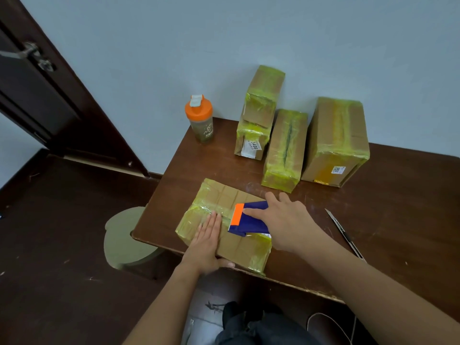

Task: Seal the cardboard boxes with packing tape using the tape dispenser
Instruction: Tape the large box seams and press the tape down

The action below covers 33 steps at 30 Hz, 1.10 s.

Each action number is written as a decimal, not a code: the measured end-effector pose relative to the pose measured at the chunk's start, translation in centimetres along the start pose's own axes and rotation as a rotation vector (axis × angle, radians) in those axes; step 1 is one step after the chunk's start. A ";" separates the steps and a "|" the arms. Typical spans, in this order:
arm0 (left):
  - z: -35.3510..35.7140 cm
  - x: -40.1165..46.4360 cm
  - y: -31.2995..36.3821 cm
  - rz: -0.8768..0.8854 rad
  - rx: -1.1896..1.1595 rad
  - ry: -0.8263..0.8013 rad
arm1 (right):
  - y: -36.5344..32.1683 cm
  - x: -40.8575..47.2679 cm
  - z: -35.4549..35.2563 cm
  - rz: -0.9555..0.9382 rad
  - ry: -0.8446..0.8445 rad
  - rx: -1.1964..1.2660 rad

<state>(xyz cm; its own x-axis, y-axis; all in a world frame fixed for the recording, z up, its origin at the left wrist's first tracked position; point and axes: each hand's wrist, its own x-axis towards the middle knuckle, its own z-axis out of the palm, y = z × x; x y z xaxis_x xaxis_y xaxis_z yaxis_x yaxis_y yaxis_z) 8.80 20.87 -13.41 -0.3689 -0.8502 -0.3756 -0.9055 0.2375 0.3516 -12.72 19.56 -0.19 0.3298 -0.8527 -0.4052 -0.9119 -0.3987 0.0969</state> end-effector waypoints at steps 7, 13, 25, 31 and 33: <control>-0.3 0.0 0.2 -0.019 -0.052 0.012 | 0.9 -1.6 0.9 -0.011 -0.008 0.060; -0.5 0.0 0.2 -0.046 -0.052 0.026 | 3.8 -4.6 3.2 0.036 -0.045 0.137; -0.1 0.3 4.0 -0.013 0.205 0.041 | 4.8 -5.1 4.4 0.054 0.055 0.166; 0.3 0.6 4.7 -0.023 0.247 0.012 | 4.9 -4.9 4.9 0.048 0.022 0.144; 0.7 0.3 5.1 0.026 0.249 0.016 | 5.1 -4.9 5.0 0.047 0.013 0.155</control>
<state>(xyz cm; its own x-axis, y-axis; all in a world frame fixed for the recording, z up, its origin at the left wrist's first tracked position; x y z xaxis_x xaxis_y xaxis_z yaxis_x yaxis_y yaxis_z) 3.99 22.17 -12.29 -0.3916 -0.8489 -0.3550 -0.9201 0.3664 0.1386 -20.15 23.36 -2.24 0.2882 -0.8738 -0.3917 -0.9528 -0.3023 -0.0266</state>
